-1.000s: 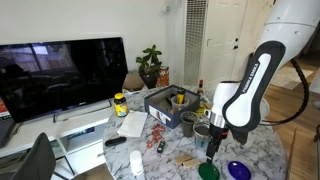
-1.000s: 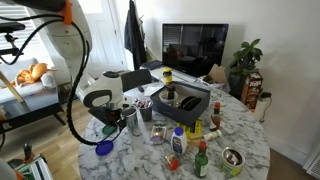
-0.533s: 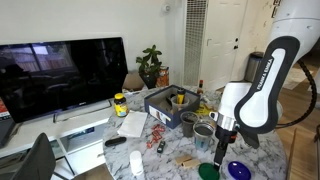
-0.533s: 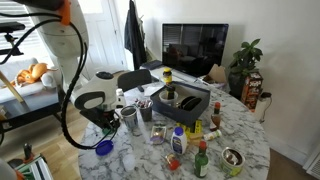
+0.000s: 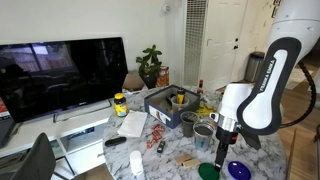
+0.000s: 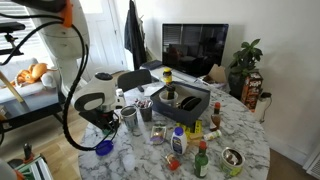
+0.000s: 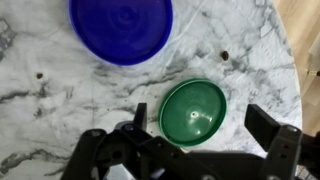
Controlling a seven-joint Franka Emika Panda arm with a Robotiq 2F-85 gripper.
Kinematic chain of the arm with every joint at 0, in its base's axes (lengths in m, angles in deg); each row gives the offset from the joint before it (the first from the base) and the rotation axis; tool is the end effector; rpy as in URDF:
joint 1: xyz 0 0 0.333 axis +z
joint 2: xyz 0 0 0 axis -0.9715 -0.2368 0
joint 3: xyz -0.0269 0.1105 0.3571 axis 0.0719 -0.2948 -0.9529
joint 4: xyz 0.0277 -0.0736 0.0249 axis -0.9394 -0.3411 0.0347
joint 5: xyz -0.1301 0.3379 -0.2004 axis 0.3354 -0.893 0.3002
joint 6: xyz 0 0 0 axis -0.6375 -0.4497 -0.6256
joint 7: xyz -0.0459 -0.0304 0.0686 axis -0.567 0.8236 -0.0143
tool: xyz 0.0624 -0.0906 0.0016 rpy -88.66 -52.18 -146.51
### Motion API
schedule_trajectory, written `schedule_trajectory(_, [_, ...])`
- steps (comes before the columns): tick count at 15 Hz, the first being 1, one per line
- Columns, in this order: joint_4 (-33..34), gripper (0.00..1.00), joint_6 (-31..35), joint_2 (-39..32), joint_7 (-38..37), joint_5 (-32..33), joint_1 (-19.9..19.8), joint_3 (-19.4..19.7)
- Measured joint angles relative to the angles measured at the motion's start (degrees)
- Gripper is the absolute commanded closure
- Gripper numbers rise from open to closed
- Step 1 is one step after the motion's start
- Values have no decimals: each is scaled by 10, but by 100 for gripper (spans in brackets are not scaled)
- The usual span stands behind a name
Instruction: Put the green lid on top of the blue lid then stack them up together
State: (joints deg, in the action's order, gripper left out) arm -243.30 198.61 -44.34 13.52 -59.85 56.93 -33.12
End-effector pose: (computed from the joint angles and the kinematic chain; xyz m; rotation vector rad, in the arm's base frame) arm 0.3947 0.1531 0.1516 -2.8099 -0.3573 0.0094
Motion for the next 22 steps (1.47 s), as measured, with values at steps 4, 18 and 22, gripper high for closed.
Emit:
schedule_trajectory(4, [25,0,-17,-24,-9,40,14,10])
schedule_trajectory(18, [64,69,-28,-44,-100,52,184,162])
schedule_trajectory(22, [66,92,-29,-40,-116,52,206,187])
